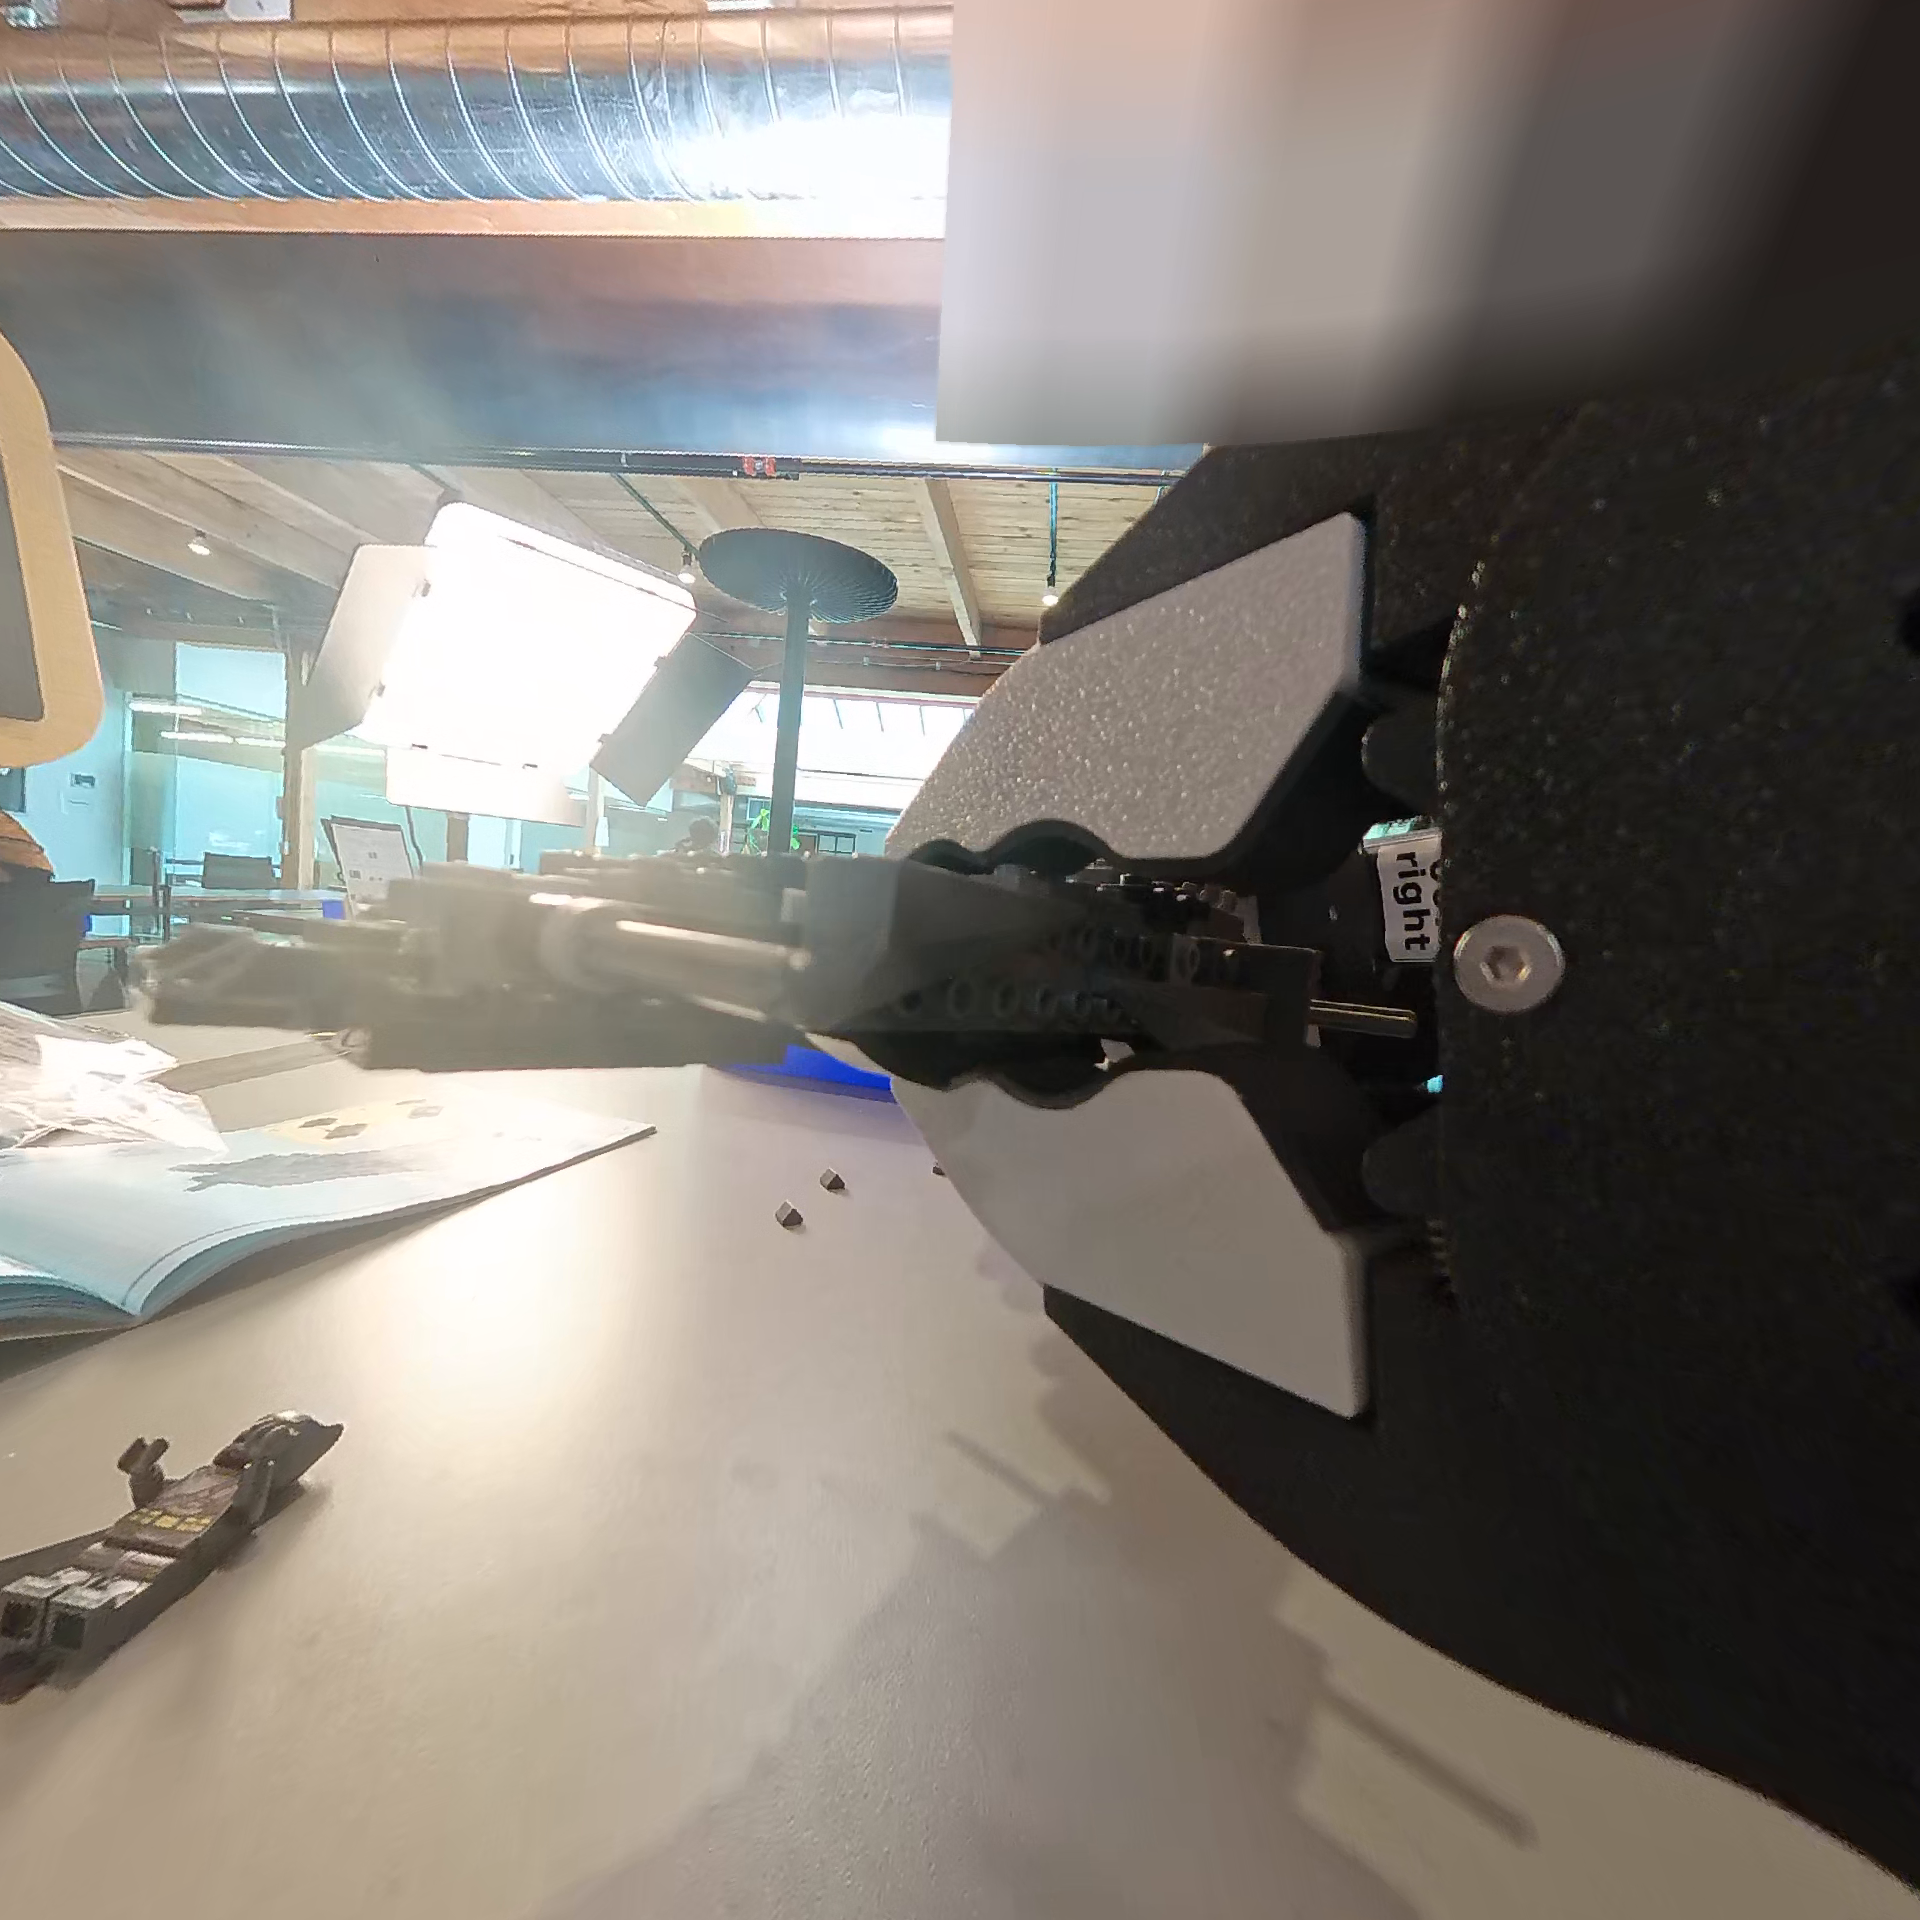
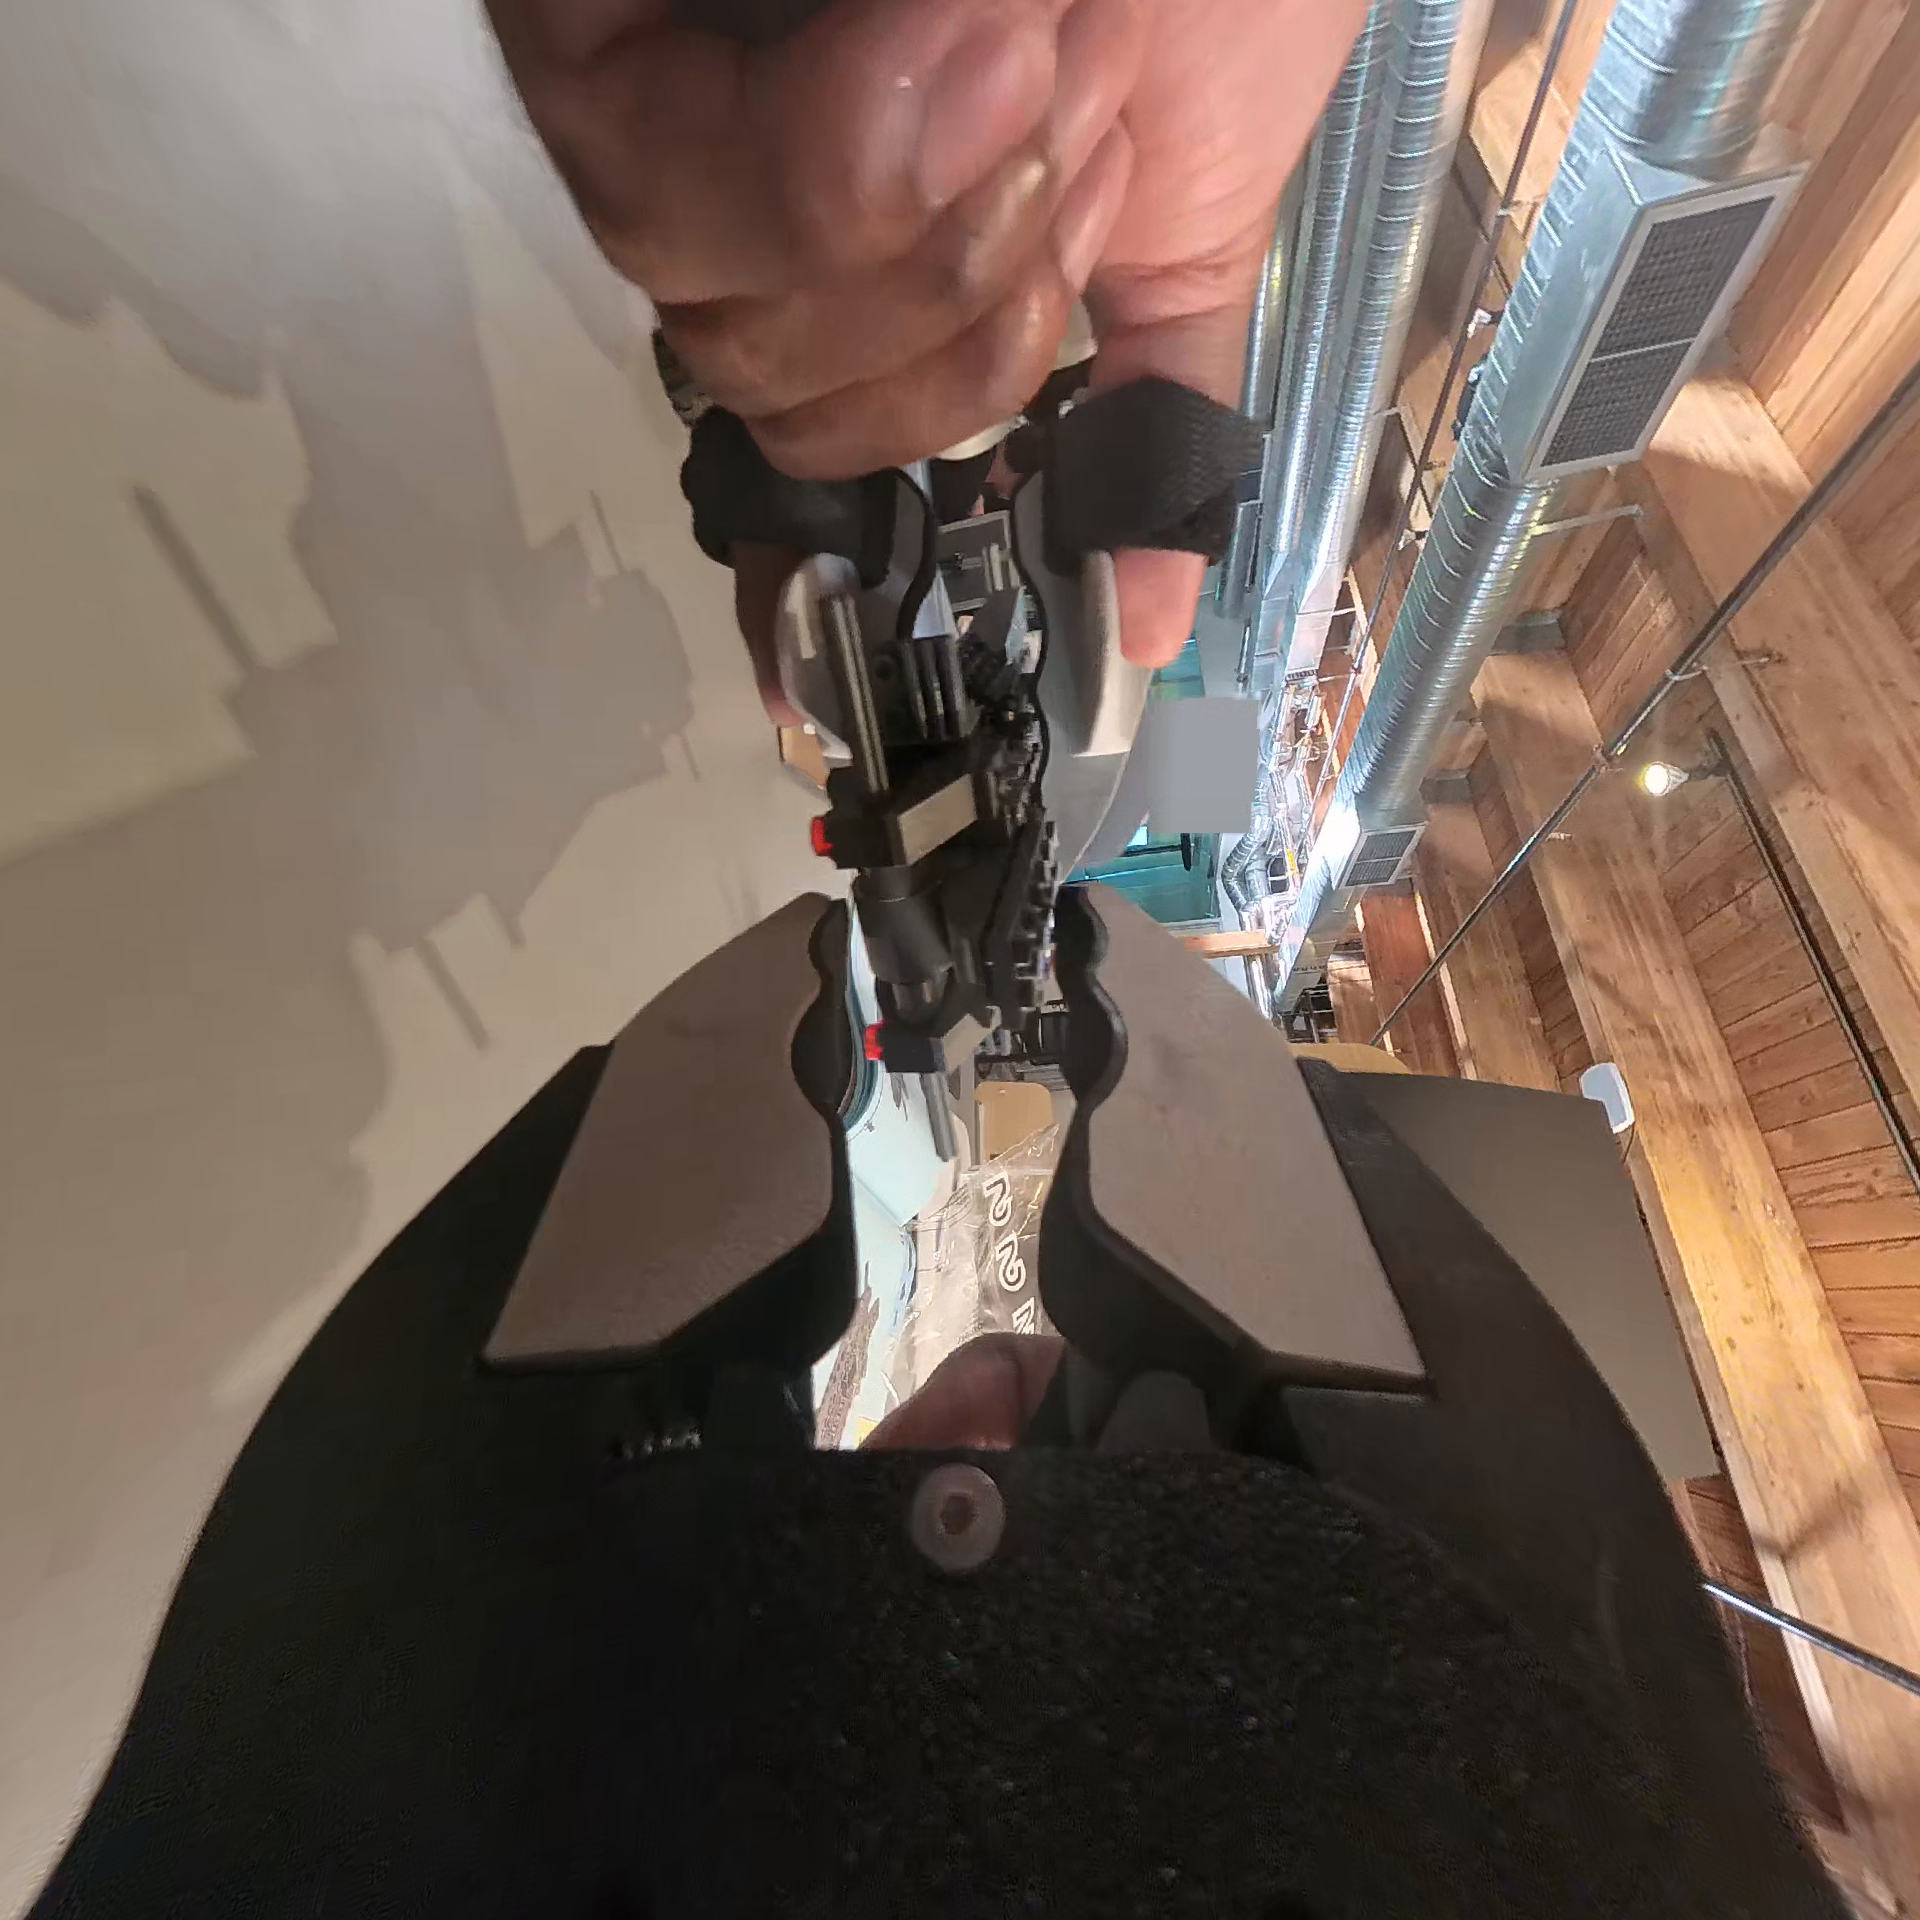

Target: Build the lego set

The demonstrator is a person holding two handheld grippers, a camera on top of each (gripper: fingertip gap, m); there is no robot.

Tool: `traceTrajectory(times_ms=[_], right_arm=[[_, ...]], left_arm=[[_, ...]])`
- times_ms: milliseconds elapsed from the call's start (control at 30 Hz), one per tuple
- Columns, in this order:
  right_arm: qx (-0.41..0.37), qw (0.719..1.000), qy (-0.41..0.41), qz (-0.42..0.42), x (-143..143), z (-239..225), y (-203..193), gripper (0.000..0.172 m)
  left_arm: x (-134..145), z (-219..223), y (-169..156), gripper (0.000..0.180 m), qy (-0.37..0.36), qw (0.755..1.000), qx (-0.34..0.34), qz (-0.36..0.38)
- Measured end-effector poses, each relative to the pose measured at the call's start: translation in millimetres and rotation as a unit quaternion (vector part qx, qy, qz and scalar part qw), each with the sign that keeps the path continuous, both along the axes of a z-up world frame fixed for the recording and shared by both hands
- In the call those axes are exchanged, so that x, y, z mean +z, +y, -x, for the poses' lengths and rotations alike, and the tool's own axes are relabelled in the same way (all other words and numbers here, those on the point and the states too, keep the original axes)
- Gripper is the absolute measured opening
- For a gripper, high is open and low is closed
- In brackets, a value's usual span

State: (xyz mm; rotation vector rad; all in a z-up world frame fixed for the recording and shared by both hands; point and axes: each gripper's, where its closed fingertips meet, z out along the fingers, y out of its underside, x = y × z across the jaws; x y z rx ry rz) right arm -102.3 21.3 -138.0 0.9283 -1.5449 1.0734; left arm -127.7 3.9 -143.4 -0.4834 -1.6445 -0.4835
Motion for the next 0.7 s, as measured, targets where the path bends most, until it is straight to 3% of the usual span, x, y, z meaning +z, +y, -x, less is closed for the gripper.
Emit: traceTrajectory(times_ms=[700], right_arm=[[0.000, 0.999, 0.042, -0.004, 1.8, 6.3, -5.2, 0.035]], left_arm=[[1.5, 5.9, -4.9, 0.031, -0.006, 1.000, 0.008, 0.003]])
